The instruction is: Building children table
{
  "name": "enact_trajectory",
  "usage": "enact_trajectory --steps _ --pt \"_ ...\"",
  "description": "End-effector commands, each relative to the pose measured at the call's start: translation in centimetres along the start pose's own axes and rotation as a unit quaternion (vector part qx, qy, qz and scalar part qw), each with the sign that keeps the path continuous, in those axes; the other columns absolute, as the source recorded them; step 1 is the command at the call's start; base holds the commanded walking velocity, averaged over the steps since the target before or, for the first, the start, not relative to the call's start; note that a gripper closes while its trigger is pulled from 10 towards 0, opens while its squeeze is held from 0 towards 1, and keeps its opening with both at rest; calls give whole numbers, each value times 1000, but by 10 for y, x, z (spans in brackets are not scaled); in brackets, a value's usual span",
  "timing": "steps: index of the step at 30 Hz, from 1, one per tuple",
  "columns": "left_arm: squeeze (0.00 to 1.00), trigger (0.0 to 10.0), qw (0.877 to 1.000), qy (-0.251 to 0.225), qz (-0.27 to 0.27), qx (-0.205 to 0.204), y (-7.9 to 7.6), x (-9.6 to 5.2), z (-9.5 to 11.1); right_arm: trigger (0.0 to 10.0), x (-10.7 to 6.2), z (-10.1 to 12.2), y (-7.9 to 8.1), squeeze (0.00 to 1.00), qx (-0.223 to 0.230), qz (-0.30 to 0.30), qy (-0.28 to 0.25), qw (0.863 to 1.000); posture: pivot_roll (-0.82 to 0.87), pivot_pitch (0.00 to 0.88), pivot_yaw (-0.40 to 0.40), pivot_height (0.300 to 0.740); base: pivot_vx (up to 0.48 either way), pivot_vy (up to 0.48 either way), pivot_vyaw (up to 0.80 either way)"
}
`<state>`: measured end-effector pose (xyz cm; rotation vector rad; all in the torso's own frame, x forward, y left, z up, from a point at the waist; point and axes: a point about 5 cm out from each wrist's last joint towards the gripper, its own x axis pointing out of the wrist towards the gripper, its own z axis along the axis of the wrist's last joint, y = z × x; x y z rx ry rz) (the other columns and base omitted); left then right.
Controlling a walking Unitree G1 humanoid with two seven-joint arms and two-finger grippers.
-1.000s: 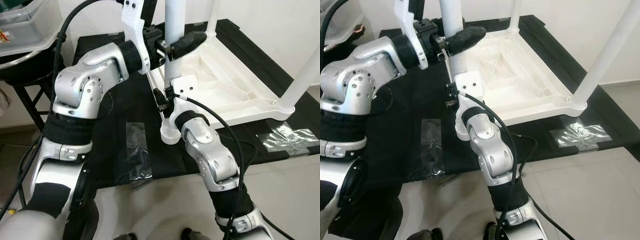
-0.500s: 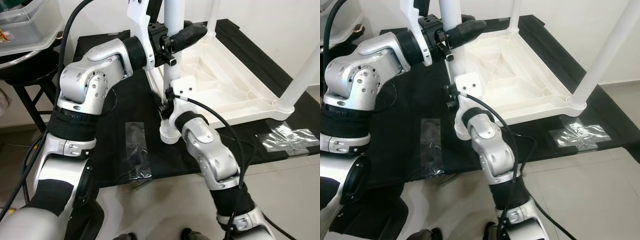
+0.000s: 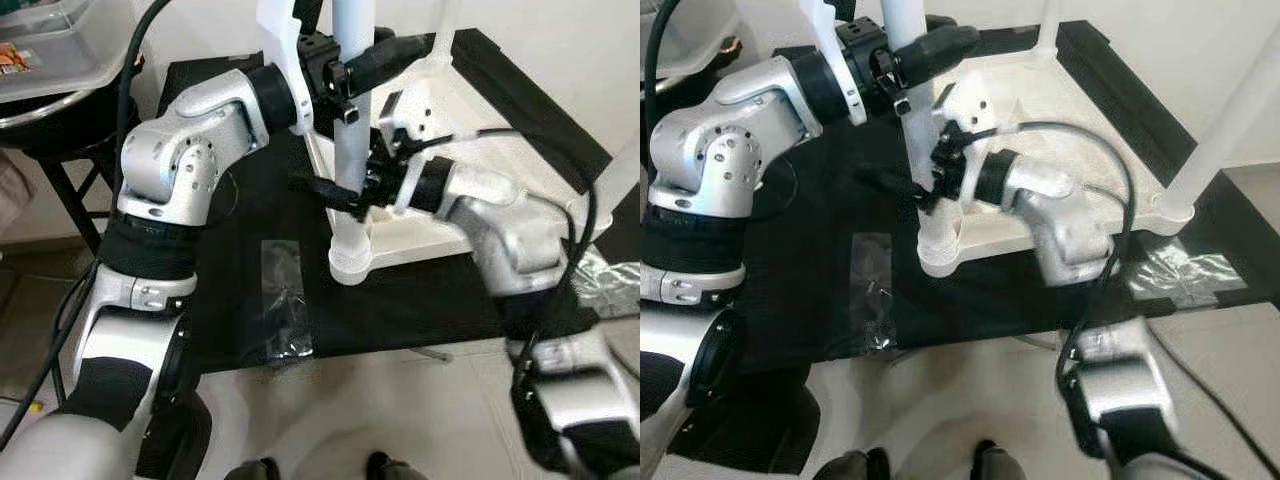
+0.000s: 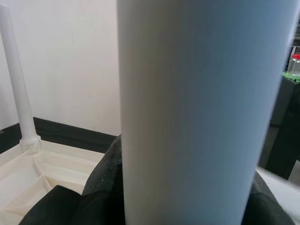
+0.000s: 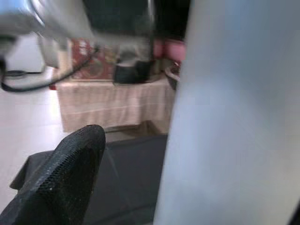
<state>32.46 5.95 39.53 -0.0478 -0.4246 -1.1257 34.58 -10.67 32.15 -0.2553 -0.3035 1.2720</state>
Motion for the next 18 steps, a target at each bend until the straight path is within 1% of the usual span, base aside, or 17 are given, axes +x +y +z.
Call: enact_trajectory --steps 1,3,6,8,9,10,15,18 --pt "0 0 1000 10 -18 -11 -5 4 -2 10000 4 3 -3 0 6 56 -8 998 43 195 58 740 0 0 0" --pt "0 0 1000 11 -22 -12 -5 4 -1 10000 6 5 -5 0 11 84 -8 996 43 195 58 740 0 0 0" --pt "0 0 999 13 -26 -12 -6 5 -1 10000 8 4 -8 0 17 101 -7 995 52 203 59 740 0 0 0" --pt "0 0 999 15 -34 -15 -9 6 -2 10000 9 0 -10 0 31 124 -5 992 57 210 61 740 0 0 0" --pt "0 0 999 16 -36 -16 -10 7 -2 0 8 -3 -9 0 40 135 -7 990 60 213 63 740 0 0 0" --pt "0 0 999 16 -36 -16 -10 7 -2 0 8 -3 -9 0 40 135 -7 990 60 213 63 740 0 0 0" --pt "0 0 999 18 -44 -18 -12 9 -2 0 3 -9 -7 0 66 179 -10 982 68 223 73 740 0 0 0" --pt "0 0 999 19 -47 -18 -12 10 -1 0 1 -11 -9 0 70 189 -7 979 68 224 74 740 0 0 0"
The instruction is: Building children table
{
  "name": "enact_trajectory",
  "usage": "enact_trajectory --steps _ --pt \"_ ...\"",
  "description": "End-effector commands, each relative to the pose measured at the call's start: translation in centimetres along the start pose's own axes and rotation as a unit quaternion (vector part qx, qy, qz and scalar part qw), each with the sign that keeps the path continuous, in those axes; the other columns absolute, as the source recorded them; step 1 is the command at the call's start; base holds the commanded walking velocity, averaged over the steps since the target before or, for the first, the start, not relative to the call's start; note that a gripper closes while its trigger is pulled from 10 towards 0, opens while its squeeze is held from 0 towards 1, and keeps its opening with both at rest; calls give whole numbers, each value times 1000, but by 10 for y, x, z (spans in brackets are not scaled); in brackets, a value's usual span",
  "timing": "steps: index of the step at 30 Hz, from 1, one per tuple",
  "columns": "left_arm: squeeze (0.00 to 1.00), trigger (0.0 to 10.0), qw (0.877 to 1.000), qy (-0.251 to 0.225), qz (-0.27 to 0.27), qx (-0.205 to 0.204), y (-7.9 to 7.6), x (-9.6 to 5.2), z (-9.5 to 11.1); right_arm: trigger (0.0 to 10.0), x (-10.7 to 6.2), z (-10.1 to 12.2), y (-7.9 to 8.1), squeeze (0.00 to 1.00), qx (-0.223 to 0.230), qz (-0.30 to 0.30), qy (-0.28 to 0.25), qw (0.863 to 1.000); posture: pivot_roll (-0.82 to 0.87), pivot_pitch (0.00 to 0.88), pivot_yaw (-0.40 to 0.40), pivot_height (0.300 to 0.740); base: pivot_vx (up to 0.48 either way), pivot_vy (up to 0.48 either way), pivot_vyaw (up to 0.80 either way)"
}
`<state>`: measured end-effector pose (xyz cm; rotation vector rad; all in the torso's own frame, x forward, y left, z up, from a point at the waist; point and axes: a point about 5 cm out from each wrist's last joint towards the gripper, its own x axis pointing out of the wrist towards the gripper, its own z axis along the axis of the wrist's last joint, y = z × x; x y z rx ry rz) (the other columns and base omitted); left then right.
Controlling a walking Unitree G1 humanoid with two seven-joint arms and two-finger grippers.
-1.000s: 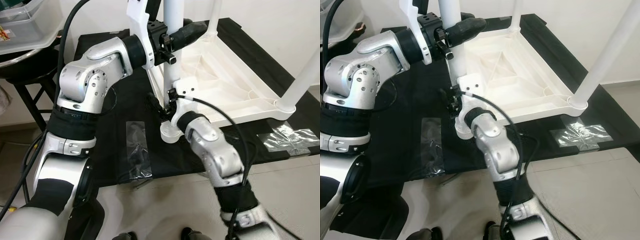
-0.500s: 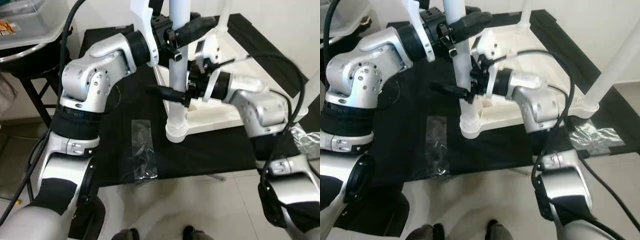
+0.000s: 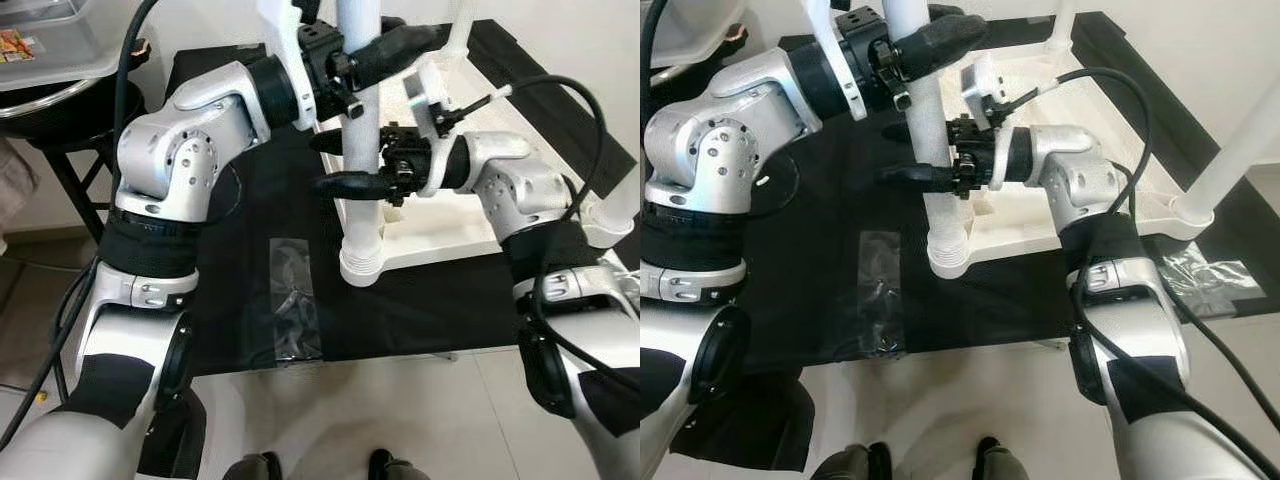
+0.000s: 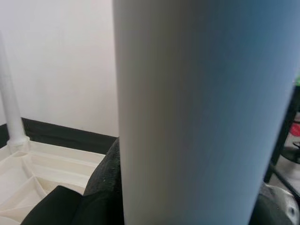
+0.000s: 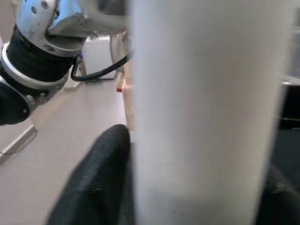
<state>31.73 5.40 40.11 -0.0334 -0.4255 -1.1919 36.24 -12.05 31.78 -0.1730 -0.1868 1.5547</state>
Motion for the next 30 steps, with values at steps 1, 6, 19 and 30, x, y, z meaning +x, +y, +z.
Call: enact_trajectory --steps 1,6,19,30 --pt "0 0 1000 17 -15 -18 -4 6 -8 0 11 -3 5 0 0 60 2 998 68 224 74 740 0 0 0" --pt "0 0 999 18 -20 -19 -5 7 -8 0 9 -7 4 0 2 65 7 998 61 221 79 740 0 0 0" --pt "0 10000 1000 11 -18 -2 7 -19 -2 0 17 -36 3 0 -11 -139 34 990 27 215 38 740 0 0 0" --pt "0 10000 999 33 7 -10 14 -32 -4 0 53 -93 38 0 43 -531 60 844 43 204 51 740 0 0 0"
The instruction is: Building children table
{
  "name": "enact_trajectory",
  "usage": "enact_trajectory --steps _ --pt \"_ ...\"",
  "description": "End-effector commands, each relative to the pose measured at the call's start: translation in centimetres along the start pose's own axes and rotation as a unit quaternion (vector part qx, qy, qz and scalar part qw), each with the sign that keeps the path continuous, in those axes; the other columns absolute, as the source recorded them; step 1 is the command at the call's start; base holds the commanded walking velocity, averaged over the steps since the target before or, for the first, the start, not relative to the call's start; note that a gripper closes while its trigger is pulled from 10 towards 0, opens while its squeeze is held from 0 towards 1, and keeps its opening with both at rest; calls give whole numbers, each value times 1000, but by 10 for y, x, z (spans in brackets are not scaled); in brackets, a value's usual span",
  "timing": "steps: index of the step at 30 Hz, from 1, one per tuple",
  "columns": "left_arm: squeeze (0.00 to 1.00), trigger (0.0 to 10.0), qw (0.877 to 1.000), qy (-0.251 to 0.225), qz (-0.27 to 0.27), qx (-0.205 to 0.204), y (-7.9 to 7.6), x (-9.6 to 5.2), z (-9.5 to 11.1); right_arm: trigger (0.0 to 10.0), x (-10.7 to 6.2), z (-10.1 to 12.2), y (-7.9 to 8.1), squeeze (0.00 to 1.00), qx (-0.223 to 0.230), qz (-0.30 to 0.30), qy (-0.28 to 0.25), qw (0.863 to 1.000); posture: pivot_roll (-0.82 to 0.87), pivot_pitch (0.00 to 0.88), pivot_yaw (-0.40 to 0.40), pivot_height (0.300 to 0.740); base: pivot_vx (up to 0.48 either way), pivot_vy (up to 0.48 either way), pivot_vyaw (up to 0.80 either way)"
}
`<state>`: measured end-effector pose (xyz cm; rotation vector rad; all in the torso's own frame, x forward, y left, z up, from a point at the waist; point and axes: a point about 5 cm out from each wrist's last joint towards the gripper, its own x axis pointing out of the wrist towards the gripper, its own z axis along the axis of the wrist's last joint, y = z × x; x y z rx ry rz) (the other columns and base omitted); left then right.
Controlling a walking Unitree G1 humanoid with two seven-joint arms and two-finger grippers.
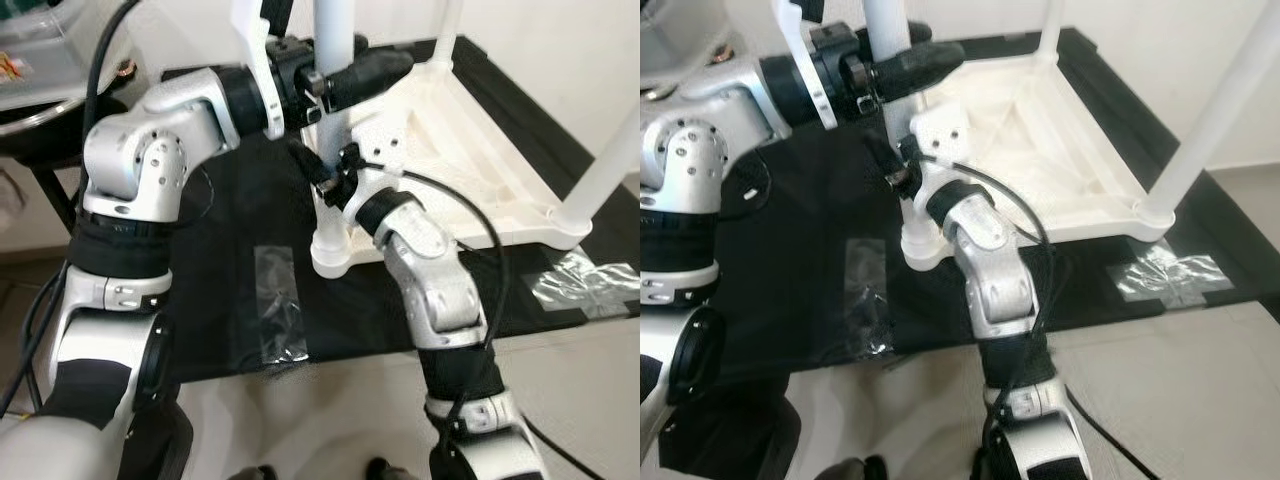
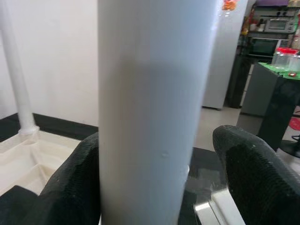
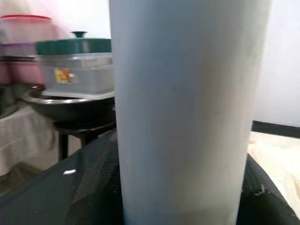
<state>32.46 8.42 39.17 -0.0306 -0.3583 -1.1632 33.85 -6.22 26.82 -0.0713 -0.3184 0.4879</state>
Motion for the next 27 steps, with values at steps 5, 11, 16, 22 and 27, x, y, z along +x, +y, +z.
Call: enact_trajectory --steps 5,11,16,22,27 --pt "0 10000 1000 9 -10 4 -1 -2 -3 0 -4 -46 2 0 39 -27 110 993 32 193 54 740 0 0 0" --pt "0 10000 1000 15 -3 2 0 4 -7 0 -7 -36 1 0 24 -66 110 991 20 191 55 740 0 0 0" --pt "0 10000 999 38 6 3 0 8 -14 0 -9 -33 9 0 26 -72 109 991 21 194 63 740 0 0 0" --pt "0 0 998 56 1 0 0 9 -18 0 -7 -30 13 0 32 -71 100 992 23 194 67 740 0 0 0" --pt "0 0 999 52 3 -2 1 8 -17 10000 -6 -24 15 0 36 -58 87 994 24 198 66 740 0 0 0"
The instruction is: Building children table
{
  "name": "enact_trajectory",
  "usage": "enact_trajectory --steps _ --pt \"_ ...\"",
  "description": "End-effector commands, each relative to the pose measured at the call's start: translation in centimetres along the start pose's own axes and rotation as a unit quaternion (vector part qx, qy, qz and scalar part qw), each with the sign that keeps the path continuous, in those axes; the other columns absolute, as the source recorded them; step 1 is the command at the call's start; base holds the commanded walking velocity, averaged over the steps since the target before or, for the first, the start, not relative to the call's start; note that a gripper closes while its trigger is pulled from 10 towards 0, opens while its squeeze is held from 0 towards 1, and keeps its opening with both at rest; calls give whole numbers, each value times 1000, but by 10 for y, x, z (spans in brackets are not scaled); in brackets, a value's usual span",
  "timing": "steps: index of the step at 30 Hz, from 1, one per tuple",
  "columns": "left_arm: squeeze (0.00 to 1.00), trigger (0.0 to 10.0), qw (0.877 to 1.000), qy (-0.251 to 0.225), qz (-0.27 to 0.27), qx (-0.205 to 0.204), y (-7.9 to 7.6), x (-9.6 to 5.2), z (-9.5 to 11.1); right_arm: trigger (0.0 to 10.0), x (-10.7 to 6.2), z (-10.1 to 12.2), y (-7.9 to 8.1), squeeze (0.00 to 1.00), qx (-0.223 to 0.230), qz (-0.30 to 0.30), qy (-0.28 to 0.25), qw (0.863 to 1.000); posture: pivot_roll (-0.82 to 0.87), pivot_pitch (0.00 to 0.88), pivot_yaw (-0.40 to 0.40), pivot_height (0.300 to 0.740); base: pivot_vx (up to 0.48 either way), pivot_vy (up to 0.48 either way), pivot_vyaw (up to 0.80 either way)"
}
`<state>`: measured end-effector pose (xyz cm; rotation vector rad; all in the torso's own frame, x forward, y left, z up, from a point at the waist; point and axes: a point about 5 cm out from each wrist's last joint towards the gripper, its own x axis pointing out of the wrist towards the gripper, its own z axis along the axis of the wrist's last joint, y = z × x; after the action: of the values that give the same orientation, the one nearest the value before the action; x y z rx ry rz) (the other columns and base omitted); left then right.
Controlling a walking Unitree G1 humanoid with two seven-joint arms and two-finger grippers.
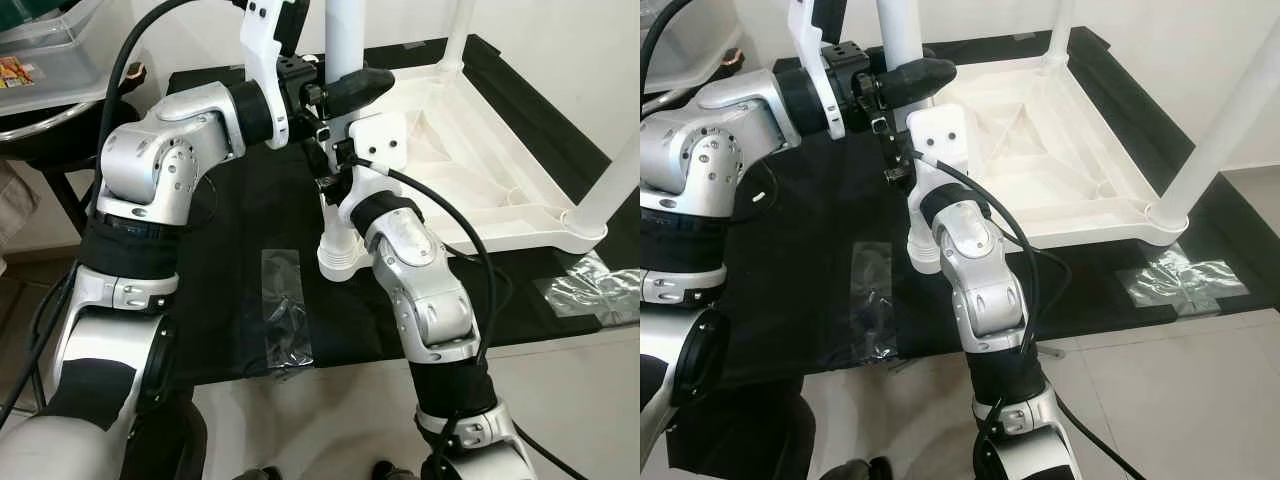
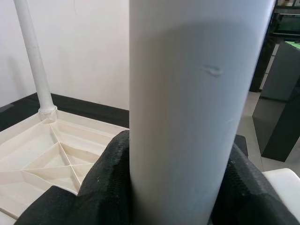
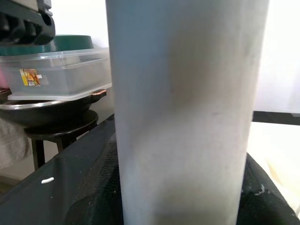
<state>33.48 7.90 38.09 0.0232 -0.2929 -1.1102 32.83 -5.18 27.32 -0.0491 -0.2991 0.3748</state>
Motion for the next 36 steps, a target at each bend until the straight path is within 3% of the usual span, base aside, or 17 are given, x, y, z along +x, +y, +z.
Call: enact_trajectory --steps 1,4,5,6,7,10,13,18,19,20,21,27,33,34,36 --pt "0 0 1000 11 -21 -10 -5 3 -2 10000 -3 -32 1 0 27 -1 79 996 24 198 66 740 0 0 0" --pt "0 0 1000 10 -21 -9 -4 2 -2 10000 -2 -27 2 0 26 23 64 997 20 199 62 740 0 0 0" --pt "0 0 1000 10 -22 -7 -4 3 -2 10000 -1 -24 -2 443 32 39 62 997 18 201 61 740 0 0 0" --pt "0 0 1000 10 -22 -7 -4 3 -2 10000 -1 -24 -2 443 32 39 62 997 18 201 61 740 0 0 0" --pt "0 0 1000 11 -22 -7 -4 4 -3 10000 1 -22 -9 1000 31 74 65 995 18 201 61 740 0 0 0" --pt "0 0 1000 11 -23 -7 -4 5 -4 10000 2 -20 -13 1000 32 98 67 992 18 201 61 740 0 0 0" --pt "0 0 999 12 -28 -9 -6 8 -5 10000 8 -3 -39 1000 -15 231 52 971 16 209 61 740 0 0 0" --pt "0 0 999 12 -30 -10 -8 9 -5 10000 9 4 -51 1000 -43 299 43 952 16 209 61 740 0 0 0" --pt "0 0 999 12 -32 -10 -8 9 -5 10000 9 7 -54 753 -44 325 40 944 23 213 63 740 0 0 0" --pt "0 0 999 12 -33 -10 -9 9 -5 10000 9 11 -57 0 -42 367 32 929 29 215 65 740 0 0 0" --pt "0 0 999 12 -33 -10 -9 9 -5 10000 9 11 -57 0 -42 367 32 929 29 215 65 740 0 0 0" --pt "0 0 999 12 -37 -10 -11 8 -3 10000 16 20 -66 0 -21 475 32 879 48 215 63 740 0 0 0" --pt "0 0 999 11 -40 -9 -11 3 -2 10000 21 23 -68 0 -10 507 29 861 57 217 60 740 0 0 0" --pt "0 0 999 10 -40 -9 -11 1 -1 0 20 22 -67 0 -6 525 31 850 62 216 57 740 0 0 0" --pt "0 0 999 10 -41 -8 -11 0 -1 0 19 22 -67 0 1 556 34 830 62 216 57 740 0 0 0"
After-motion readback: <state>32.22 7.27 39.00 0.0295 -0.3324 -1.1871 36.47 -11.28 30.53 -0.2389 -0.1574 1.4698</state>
